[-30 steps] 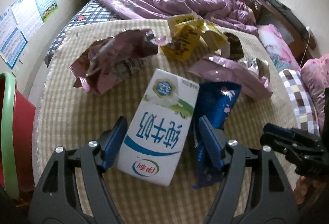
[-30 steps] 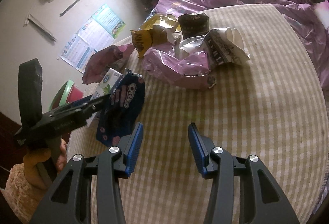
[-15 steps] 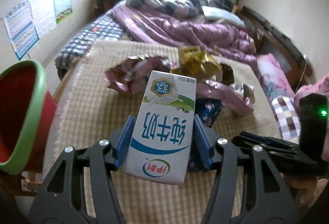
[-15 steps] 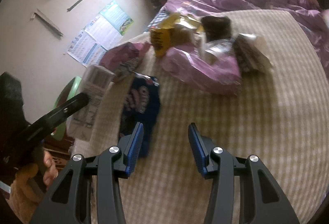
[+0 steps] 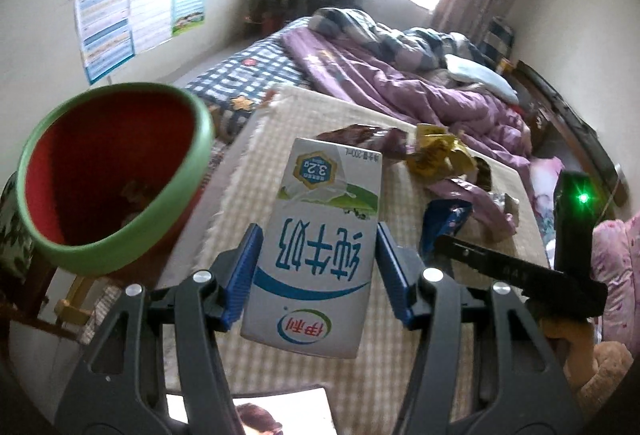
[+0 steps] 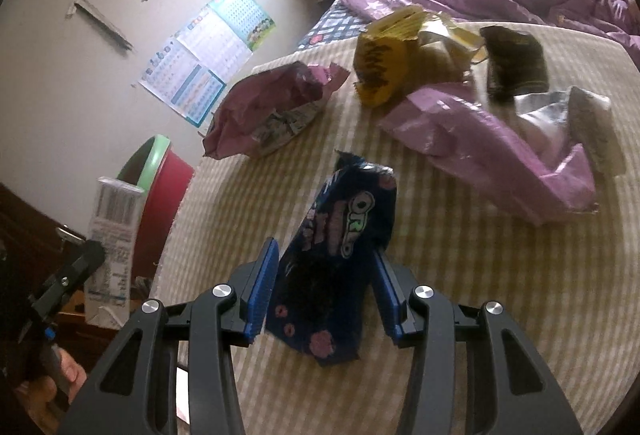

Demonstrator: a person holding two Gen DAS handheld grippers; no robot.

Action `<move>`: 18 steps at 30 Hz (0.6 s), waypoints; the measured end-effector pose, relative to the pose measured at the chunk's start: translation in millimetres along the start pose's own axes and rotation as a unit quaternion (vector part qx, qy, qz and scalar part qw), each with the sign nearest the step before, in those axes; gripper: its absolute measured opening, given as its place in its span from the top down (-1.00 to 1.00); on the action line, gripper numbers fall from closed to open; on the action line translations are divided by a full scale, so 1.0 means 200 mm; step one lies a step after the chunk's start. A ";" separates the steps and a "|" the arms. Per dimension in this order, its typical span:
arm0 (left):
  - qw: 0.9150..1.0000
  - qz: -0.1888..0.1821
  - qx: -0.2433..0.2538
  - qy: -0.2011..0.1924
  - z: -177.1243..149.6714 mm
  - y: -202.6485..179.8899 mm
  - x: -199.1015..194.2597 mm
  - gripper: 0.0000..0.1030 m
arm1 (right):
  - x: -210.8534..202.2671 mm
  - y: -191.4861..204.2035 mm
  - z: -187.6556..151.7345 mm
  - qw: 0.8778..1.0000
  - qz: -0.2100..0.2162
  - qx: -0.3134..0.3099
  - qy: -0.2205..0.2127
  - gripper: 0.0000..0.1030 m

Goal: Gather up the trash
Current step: 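Carry the milk carton with the left tool while the right tool carries the Oreo bag to the bin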

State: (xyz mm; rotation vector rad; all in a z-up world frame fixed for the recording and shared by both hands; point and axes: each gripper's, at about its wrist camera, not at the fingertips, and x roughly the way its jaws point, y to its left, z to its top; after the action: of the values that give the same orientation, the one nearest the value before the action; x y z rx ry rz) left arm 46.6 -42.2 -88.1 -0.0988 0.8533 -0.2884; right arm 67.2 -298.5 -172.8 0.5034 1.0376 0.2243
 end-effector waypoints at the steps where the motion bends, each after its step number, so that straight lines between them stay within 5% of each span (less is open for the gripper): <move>1: 1.000 0.003 -0.005 -0.001 -0.01 0.02 -0.01 -0.06 | 0.01 0.01 0.00 1.000 -0.002 -0.003 0.002 0.12; 6: 1.000 0.012 -0.022 -0.001 -0.02 0.09 -0.02 -0.06 | 0.04 0.07 -0.01 0.999 -0.019 -0.029 0.002 0.20; 10: 1.000 0.014 -0.024 -0.004 -0.01 0.11 -0.03 -0.06 | 0.04 0.08 -0.02 0.999 -0.021 -0.033 -0.001 0.45; 18: 0.999 0.020 -0.014 -0.023 0.02 0.13 -0.06 -0.06 | -0.04 0.17 0.00 0.998 -0.026 -0.060 -0.026 0.48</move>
State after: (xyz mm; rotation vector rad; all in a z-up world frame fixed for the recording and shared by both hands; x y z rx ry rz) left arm 48.0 -13.1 -81.8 -0.1130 0.8137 -0.2357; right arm 64.7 -272.5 -149.9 0.3712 0.9793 0.2249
